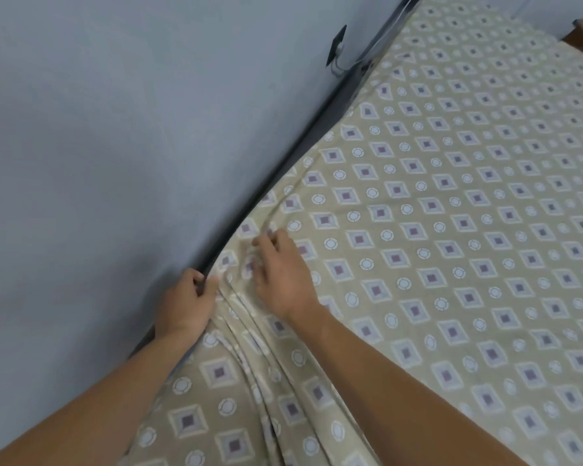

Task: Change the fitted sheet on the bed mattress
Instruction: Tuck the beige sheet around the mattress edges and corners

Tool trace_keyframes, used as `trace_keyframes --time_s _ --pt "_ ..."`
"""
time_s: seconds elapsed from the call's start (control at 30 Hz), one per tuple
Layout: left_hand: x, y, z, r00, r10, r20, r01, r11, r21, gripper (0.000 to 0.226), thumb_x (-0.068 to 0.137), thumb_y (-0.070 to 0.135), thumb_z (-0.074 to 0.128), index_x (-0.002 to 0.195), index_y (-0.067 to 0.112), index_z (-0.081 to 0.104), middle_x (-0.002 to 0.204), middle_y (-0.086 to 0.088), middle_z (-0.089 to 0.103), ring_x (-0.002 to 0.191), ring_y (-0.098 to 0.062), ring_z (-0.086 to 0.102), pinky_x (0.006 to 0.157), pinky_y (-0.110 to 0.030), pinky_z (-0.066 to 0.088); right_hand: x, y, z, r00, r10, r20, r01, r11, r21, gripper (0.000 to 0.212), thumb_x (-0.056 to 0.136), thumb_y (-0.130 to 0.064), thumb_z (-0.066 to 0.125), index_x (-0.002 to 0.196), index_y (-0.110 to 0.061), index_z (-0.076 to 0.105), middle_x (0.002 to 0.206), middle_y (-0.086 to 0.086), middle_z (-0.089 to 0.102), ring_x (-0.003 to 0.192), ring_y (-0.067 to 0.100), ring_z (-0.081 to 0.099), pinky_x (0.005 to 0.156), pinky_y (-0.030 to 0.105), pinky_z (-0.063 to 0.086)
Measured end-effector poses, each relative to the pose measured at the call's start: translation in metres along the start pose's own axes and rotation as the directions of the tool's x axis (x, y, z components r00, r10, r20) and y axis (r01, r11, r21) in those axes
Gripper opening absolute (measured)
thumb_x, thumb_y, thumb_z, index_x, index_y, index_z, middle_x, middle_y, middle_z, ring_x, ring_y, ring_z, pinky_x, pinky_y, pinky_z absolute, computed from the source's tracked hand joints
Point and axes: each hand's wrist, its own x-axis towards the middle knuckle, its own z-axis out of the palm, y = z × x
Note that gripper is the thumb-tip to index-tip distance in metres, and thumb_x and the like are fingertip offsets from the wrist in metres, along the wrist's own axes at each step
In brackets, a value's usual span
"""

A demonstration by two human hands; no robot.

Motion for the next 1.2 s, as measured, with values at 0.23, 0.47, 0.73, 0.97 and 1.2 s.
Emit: trace_keyframes --time_s 0.23,0.47,0.73,0.97,1.2 --pt "-0.093 -0.063 -0.012 0.99 0.128 0.055 -0.122 0.988 -0.098 0.038 0.103 0.053 0.054 0.08 0.023 0.057 0.068 0.004 0.06 0.067 -0.019 0.061 0.068 -0.047 0.053 -0.119 -0.008 0.028 0.998 0.064 -0.028 -0.064 0.998 -0.002 0.016 0.096 -0.027 0.056 0.109 -0.017 0.053 0.107 0.002 0.049 0.09 0.025 0.051 0.075 0.046 0.051" --pt "-0.154 -0.108 -0.021 0.977 0.197 -0.086 -0.193 0.98 0.048 0.023 0.104 0.046 0.056 0.092 0.028 0.064 0.086 0.008 0.063 0.078 -0.02 0.061 0.068 -0.039 0.049 -0.221 -0.049 0.042 0.994 0.09 0.061 -0.079 0.984 -0.162 0.044 0.091 -0.055 0.061 0.116 -0.021 0.051 0.116 0.003 0.049 0.101 0.026 0.051 0.079 0.043 0.05" --pt "-0.152 -0.123 -0.033 0.964 0.251 -0.083 -0.247 0.968 0.051 0.034 0.102 0.034 0.065 0.074 0.019 0.052 0.068 0.002 0.057 0.064 -0.021 0.053 0.056 -0.034 0.031 -0.255 -0.048 0.062 0.976 0.218 0.001 -0.209 0.936 -0.283 0.027 0.079 -0.007 0.076 0.098 -0.022 0.066 0.101 0.001 0.062 0.099 0.028 0.06 0.077 0.043 0.045" --pt "-0.167 -0.188 -0.069 0.957 0.288 -0.04 -0.276 0.942 0.192 0.034 0.1 0.023 0.066 0.074 0.019 0.045 0.073 0.001 0.053 0.071 -0.032 0.052 0.063 -0.038 0.035 -0.281 -0.102 0.092 0.972 0.209 -0.11 -0.234 0.917 -0.325 0.038 0.093 -0.047 0.058 0.109 -0.012 0.054 0.11 0.009 0.05 0.098 0.03 0.047 0.079 0.045 0.042" --pt "-0.171 -0.234 -0.105 0.989 0.141 0.054 -0.151 0.939 0.31 0.015 0.098 0.019 0.065 0.085 0.012 0.063 0.086 -0.009 0.066 0.083 -0.037 0.065 0.066 -0.037 0.043 -0.306 -0.147 0.132 0.983 0.184 0.002 -0.178 0.952 -0.248 0.042 0.054 -0.006 0.089 0.086 -0.014 0.063 0.084 0.003 0.06 0.068 0.026 0.059 0.057 0.033 0.04"
